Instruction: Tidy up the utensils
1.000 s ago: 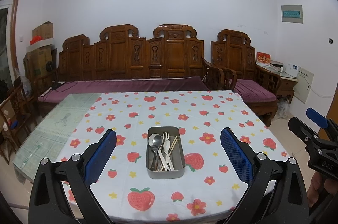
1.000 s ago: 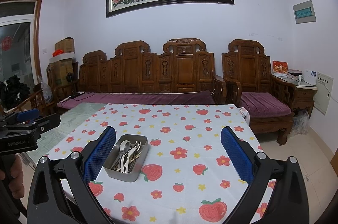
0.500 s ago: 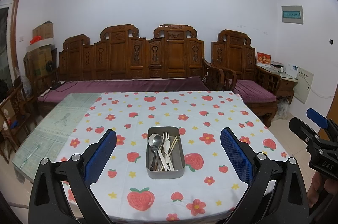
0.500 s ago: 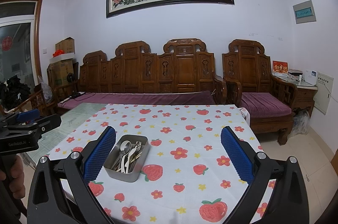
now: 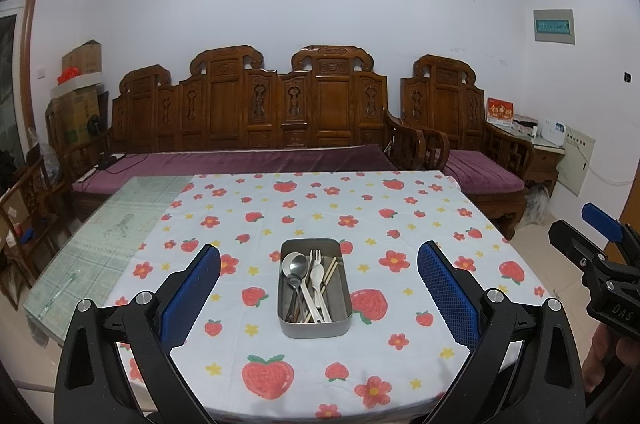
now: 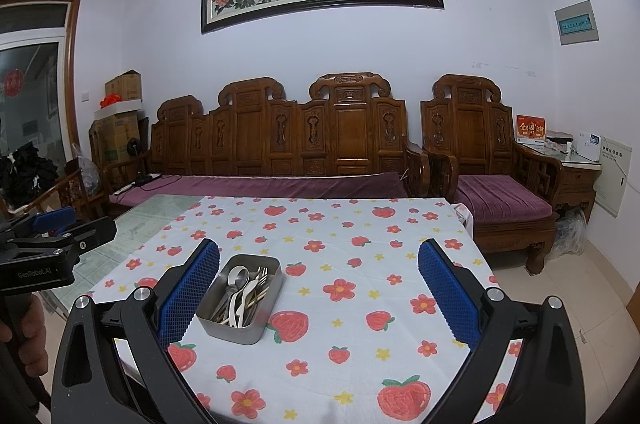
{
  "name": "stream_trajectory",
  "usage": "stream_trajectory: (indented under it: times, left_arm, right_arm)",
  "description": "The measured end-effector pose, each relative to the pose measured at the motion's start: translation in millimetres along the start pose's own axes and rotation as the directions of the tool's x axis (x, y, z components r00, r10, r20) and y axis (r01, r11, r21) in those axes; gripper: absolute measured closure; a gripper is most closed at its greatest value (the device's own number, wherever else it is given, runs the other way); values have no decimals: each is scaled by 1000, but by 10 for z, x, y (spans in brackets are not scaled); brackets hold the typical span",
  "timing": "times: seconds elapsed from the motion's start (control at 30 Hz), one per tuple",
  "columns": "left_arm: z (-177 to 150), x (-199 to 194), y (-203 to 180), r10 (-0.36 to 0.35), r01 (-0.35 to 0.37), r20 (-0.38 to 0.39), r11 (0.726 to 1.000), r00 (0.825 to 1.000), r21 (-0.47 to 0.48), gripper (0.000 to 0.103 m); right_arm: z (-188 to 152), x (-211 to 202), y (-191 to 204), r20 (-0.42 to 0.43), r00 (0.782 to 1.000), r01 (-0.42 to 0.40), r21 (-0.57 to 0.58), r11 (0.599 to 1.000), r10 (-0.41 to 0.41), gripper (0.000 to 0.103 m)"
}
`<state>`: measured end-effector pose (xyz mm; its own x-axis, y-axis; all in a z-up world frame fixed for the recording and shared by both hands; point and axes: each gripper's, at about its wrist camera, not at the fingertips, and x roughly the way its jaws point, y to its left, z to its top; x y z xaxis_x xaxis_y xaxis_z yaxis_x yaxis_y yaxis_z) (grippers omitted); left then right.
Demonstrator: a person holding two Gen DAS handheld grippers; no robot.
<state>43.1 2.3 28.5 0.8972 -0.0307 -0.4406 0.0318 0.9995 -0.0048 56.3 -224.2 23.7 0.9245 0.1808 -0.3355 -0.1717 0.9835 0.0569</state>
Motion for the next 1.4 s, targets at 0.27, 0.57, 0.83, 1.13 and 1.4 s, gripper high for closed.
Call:
stream_trajectory:
  times: [0.27,0.57,0.83,1.13,1.4]
  left_arm:
    - [-1,-6,-1,1,-1,0,1000,1000,0,8]
    - [-1,-7,-6,0,0,1,1000,1000,0,8]
    - [7,-26,-8,-1,1,4,1000,1000,1,8]
    - [13,-38,-10,0,0,4,1000,1000,1,8]
    - [27,-42,-13,1,-1,4,1000,1000,2,8]
  right_arm:
    - [-1,-2,-1,1,1000,0,-1,1000,0,3]
    - [0,-7,-3,1,1000,0,0,1000,0,3]
    - [3,0,-1,1,1000,0,0,1000,0,3]
    - [0,-3,7,0,1000,0,1,1000,0,3]
    - [-3,-6,5,1,1000,0,1,1000,0,3]
